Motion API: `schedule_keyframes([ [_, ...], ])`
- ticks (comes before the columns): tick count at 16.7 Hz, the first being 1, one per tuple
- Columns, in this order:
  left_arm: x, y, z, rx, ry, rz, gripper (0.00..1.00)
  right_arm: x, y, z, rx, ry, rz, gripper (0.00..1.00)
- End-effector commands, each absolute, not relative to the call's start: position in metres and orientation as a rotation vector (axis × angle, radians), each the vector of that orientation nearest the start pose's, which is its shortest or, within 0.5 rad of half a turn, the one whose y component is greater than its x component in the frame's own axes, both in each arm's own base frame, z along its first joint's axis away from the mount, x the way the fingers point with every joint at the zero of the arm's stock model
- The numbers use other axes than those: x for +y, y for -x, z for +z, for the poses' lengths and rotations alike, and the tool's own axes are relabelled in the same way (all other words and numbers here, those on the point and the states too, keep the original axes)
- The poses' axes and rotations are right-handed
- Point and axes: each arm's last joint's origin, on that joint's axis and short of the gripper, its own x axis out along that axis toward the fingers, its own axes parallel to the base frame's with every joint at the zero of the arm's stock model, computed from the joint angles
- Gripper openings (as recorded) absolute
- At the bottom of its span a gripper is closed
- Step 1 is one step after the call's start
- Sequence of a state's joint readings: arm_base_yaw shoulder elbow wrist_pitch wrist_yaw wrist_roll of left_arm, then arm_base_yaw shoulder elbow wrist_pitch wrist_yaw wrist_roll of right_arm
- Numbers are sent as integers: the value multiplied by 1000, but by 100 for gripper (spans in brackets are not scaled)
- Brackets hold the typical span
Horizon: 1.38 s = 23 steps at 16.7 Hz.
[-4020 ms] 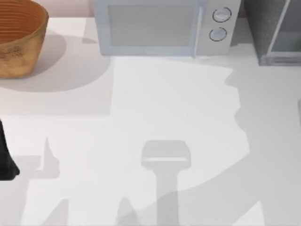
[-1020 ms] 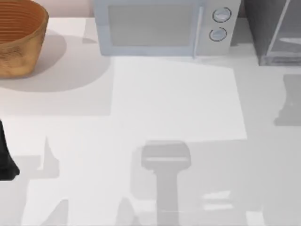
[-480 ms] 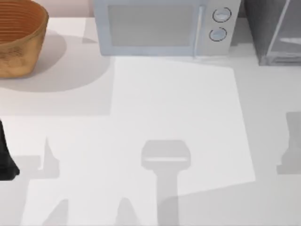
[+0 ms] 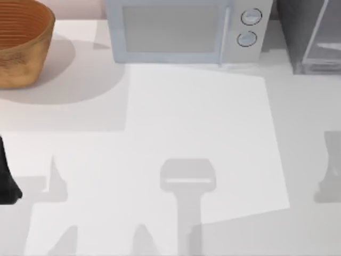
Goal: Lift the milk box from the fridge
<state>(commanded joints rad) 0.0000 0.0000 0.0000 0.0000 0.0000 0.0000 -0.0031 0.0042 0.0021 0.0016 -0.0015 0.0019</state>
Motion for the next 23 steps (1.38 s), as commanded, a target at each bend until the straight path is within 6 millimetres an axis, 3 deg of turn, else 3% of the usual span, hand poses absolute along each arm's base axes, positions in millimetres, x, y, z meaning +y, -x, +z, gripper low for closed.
schedule_keyframes([
  [3, -1, -106, 160, 0, 0, 0, 100, -1, -107, 167, -15, -1, 16, 0],
  [8, -1, -106, 160, 0, 0, 0, 100, 2, -123, 206, -92, 14, 140, 0],
  [11, -1, -106, 160, 0, 0, 0, 100, 4, -154, 226, -89, 20, 248, 0],
  [13, -1, -106, 160, 0, 0, 0, 100, 4, -184, 228, -54, 15, 329, 0],
  [18, -1, -106, 160, 0, 0, 0, 100, 3, -265, 192, 56, -24, 526, 0],
  [23, -1, -106, 160, 0, 0, 0, 100, 1, -318, 147, 50, -28, 684, 0],
])
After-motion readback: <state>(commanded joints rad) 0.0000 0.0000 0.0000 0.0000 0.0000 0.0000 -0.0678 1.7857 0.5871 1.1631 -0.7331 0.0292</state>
